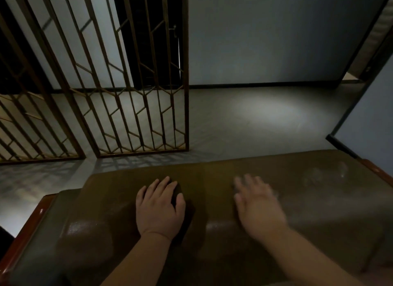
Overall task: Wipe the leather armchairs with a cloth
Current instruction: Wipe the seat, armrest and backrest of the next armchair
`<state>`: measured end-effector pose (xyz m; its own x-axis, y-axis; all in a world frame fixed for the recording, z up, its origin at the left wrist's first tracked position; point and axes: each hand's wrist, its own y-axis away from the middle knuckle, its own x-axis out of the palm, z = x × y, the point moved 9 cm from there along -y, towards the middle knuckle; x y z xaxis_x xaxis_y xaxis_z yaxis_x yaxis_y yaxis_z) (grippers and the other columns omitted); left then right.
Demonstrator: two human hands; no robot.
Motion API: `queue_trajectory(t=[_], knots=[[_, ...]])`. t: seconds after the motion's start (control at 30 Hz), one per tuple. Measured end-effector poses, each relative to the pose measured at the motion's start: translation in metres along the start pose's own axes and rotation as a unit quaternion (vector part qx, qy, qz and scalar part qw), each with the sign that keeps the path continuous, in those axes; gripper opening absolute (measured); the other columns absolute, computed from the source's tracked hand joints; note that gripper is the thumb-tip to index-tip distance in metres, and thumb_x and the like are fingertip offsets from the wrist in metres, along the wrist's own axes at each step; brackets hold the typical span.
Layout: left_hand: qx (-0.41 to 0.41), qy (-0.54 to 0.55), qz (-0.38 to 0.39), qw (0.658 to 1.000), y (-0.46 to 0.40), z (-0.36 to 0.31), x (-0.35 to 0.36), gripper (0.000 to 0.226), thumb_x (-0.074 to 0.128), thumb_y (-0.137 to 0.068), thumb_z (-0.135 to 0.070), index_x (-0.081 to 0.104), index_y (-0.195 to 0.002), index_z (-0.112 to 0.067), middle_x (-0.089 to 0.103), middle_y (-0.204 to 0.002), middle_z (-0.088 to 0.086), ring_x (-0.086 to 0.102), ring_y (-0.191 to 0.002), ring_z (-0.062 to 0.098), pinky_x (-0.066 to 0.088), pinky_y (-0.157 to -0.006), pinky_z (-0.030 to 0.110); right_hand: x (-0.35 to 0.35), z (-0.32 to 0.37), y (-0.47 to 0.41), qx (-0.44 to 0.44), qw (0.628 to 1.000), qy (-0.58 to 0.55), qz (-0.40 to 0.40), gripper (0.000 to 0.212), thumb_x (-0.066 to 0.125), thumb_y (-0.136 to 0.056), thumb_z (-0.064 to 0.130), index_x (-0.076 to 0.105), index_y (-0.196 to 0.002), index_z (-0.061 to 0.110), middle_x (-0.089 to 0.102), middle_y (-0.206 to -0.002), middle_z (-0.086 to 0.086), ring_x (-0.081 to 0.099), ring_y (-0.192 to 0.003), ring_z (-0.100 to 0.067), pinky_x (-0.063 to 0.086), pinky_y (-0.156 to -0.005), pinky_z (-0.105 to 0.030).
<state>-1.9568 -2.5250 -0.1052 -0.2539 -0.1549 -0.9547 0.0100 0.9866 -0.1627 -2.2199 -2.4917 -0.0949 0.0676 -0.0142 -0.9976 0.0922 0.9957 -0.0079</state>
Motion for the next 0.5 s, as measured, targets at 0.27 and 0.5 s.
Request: queue_trajectory(t=[0.27, 0.5], knots=[[0.026, -0.02, 0.096, 0.995, 0.012, -0.042, -0.004, 0.065, 0.026, -0.106, -0.063, 0.028, -0.164, -0.034, 0.021, -0.174, 0.0, 0.013, -0.162, 0.026, 0.012, -0.131, 0.056, 0.007, -0.043, 0.039, -0.086, 0.996, 0.015, -0.021, 0.057, 0.03, -0.105, 0.04, 0.035, -0.16, 0.026, 0.036, -0.165, 0.001, 0.039, -0.151, -0.025, 0.023, -0.126, -0.04], [0.124, -0.007, 0.156, 0.98, 0.026, -0.181, 0.025, 0.062, 0.026, -0.108, -0.055, 0.017, -0.167, -0.036, 0.005, -0.177, 0.0, -0.002, -0.163, 0.029, 0.0, -0.129, 0.063, -0.008, -0.081, 0.048, 0.03, 0.997, -0.056, 0.038, 0.059, 0.021, -0.111, 0.04, 0.004, -0.167, 0.028, 0.001, -0.175, -0.002, -0.002, -0.16, -0.03, 0.002, -0.13, -0.048]])
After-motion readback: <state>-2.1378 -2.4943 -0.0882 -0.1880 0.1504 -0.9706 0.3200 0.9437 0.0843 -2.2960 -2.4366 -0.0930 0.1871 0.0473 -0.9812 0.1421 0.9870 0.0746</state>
